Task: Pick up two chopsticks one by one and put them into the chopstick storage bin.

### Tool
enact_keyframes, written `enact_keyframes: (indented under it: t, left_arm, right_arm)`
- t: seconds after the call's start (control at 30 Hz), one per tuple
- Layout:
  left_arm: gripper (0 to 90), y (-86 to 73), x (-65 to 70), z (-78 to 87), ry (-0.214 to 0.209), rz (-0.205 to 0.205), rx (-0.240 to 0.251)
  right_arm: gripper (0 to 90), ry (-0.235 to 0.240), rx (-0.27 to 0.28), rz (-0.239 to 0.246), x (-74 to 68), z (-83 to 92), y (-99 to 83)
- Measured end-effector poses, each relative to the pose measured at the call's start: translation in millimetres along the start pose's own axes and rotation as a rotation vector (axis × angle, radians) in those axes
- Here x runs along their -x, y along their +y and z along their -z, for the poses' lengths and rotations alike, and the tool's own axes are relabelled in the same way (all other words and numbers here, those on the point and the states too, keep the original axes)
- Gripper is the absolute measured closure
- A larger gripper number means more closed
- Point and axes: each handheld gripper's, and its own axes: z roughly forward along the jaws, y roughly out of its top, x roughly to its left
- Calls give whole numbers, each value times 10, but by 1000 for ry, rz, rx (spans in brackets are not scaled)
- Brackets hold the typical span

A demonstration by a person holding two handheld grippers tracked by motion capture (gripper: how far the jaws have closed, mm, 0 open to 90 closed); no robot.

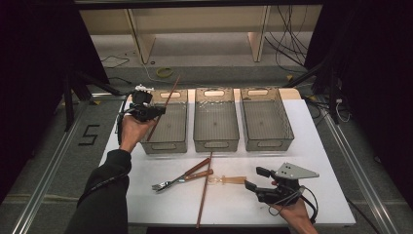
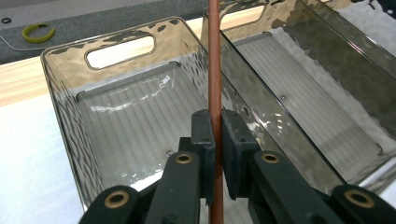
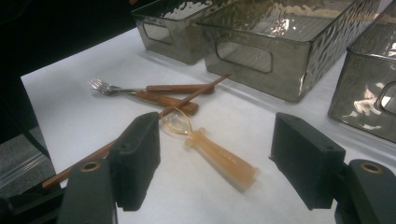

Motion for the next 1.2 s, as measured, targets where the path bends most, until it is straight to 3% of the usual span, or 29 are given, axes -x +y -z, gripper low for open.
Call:
enact_keyframes:
  t: [0.1,0.37,1.1,1.2]
  left_arm:
    - [836,32,-18,-44,23,-11,-3]
    - [835,25,-103,-162,34,21,-1]
    - [825,-232,-247,-366,56,51,-37]
    - [822,-247,-254,-374,58,72,-45]
  right_arm:
    - [334,1,-1,-2,1,0,-1]
    - [334,4,-2,-5,2,-4,-4]
    - [334,8,-1,-2,-1,-3,-6]
    - [334,10,-2,-3,-2,-3,-6]
